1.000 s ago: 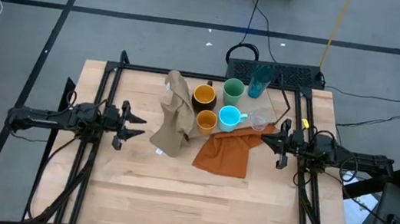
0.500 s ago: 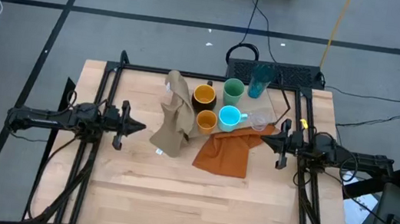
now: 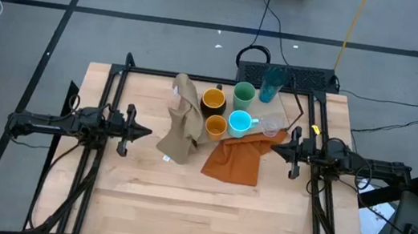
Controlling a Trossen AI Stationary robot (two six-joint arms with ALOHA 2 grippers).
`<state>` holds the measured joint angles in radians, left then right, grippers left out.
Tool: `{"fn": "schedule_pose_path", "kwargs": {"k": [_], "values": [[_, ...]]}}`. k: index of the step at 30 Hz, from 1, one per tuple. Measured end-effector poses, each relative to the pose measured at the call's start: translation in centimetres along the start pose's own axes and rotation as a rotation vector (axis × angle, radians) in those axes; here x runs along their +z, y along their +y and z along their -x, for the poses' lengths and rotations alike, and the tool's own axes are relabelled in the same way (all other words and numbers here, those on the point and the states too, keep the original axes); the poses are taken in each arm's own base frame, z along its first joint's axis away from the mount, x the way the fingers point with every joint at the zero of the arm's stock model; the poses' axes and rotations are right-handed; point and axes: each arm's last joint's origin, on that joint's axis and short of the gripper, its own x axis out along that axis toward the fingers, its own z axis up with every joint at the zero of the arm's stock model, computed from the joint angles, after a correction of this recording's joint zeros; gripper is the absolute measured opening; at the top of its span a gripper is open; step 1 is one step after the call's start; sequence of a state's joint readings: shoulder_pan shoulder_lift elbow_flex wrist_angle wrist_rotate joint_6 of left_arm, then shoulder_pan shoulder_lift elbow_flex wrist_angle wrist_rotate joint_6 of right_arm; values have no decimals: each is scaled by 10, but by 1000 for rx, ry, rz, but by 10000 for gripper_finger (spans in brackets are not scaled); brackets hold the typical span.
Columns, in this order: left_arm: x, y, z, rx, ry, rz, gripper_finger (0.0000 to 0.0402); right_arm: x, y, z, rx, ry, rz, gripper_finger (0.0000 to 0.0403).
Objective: Stack small to large cups/mugs on shelf
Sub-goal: Return to Home Position
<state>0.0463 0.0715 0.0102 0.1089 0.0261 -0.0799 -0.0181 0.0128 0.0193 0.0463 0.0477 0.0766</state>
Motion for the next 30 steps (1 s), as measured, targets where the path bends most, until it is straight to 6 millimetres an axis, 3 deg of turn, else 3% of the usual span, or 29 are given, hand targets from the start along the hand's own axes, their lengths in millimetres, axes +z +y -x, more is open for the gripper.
{"fn": "schedule_pose_path", "kwargs": {"k": [15,23,30], "values": [[0,-1,0,-18,1,9,3,-1,2,0,75,16,-19,0],[-2,0,0,7,16,82,33,-2,2,0,73,22,-17,0],[-1,0,0,10,13,81,36,-1,2,0,73,20,-17,0]]}}
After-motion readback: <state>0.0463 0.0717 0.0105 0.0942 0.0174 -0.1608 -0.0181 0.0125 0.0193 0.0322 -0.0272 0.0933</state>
